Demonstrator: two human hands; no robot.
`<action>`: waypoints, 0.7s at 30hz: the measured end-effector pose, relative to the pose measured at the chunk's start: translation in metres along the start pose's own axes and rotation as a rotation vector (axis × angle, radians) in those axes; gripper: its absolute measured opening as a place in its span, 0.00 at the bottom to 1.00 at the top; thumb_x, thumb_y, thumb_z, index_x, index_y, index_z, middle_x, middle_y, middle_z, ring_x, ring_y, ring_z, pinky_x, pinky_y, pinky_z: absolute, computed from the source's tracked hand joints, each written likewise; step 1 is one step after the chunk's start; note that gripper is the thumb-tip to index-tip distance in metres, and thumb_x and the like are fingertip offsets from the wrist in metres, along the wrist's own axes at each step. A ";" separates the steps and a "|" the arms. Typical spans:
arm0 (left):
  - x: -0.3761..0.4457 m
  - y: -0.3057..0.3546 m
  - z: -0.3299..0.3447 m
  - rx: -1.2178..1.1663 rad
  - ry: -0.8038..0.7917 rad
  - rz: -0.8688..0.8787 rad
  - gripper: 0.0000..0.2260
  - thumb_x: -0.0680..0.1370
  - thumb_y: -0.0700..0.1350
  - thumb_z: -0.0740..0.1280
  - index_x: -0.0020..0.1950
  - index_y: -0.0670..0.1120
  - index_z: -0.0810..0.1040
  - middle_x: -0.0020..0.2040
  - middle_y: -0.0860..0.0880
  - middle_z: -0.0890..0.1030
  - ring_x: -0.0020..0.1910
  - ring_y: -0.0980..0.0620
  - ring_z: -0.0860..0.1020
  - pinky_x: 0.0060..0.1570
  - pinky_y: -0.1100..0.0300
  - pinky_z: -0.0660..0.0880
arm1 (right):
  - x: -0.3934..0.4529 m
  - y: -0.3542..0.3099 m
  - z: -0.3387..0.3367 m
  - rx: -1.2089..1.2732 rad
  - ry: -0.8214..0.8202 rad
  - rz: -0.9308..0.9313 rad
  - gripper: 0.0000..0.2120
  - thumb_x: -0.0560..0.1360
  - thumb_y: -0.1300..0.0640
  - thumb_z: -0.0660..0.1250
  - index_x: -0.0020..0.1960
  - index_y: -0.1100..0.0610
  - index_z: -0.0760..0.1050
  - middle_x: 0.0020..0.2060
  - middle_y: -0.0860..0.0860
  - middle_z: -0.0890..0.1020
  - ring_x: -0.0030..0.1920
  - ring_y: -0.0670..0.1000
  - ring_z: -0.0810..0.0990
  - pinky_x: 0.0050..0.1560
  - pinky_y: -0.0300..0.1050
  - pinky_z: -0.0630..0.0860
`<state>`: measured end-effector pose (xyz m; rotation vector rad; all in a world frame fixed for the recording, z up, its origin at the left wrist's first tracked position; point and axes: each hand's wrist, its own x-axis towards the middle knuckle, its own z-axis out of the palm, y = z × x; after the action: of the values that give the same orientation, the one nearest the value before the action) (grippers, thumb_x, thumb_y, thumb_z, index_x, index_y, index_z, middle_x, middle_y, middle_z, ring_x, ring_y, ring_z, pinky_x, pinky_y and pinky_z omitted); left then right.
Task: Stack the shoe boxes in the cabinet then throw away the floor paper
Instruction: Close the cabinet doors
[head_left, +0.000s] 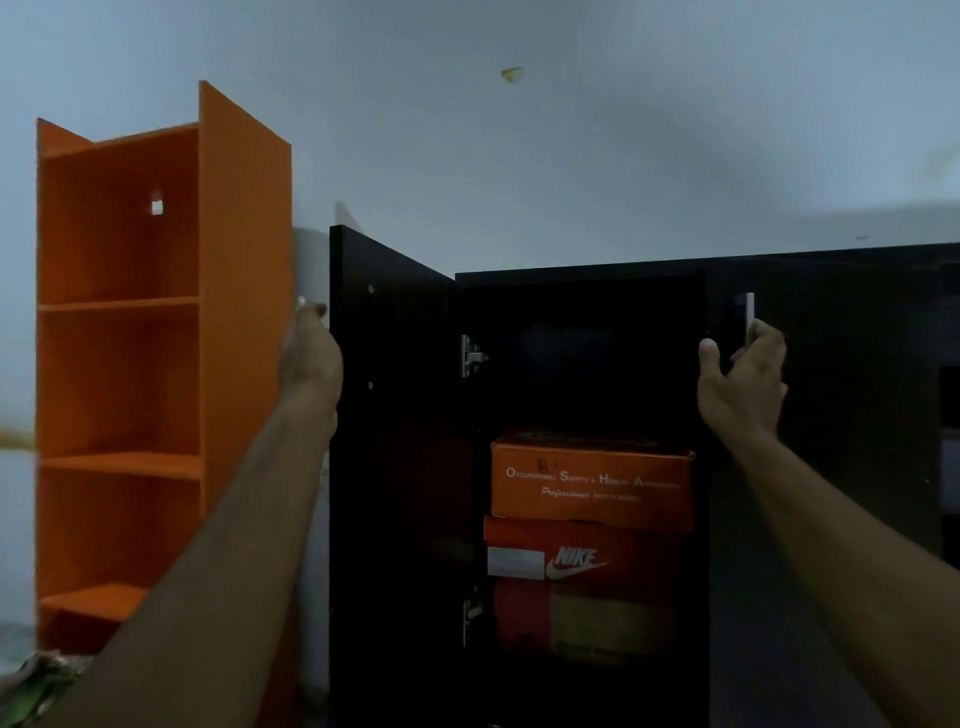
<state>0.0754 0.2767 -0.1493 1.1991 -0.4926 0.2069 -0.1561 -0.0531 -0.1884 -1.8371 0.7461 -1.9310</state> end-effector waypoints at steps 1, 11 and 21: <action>-0.004 -0.002 0.000 -0.049 -0.051 -0.069 0.24 0.85 0.60 0.51 0.74 0.49 0.73 0.75 0.44 0.72 0.74 0.42 0.70 0.74 0.45 0.66 | 0.002 0.001 -0.001 -0.007 -0.020 0.000 0.25 0.82 0.52 0.67 0.74 0.58 0.63 0.64 0.60 0.73 0.60 0.60 0.78 0.70 0.69 0.70; -0.052 -0.007 0.057 -0.337 -0.176 -0.017 0.10 0.83 0.48 0.62 0.45 0.49 0.79 0.37 0.51 0.81 0.34 0.51 0.79 0.31 0.57 0.77 | 0.019 0.015 -0.025 0.072 -0.238 -0.009 0.13 0.87 0.56 0.58 0.70 0.54 0.64 0.59 0.59 0.75 0.55 0.59 0.80 0.54 0.57 0.81; -0.099 -0.021 0.163 -0.192 -0.557 0.026 0.11 0.85 0.50 0.59 0.50 0.50 0.79 0.47 0.50 0.78 0.48 0.51 0.77 0.55 0.53 0.73 | 0.032 0.036 -0.029 0.339 -0.187 0.075 0.07 0.86 0.58 0.61 0.60 0.56 0.76 0.47 0.52 0.83 0.45 0.48 0.83 0.49 0.45 0.80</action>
<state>-0.0442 0.1282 -0.1688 1.0548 -0.9909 -0.1585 -0.1905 -0.0976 -0.1852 -1.7212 0.3936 -1.6889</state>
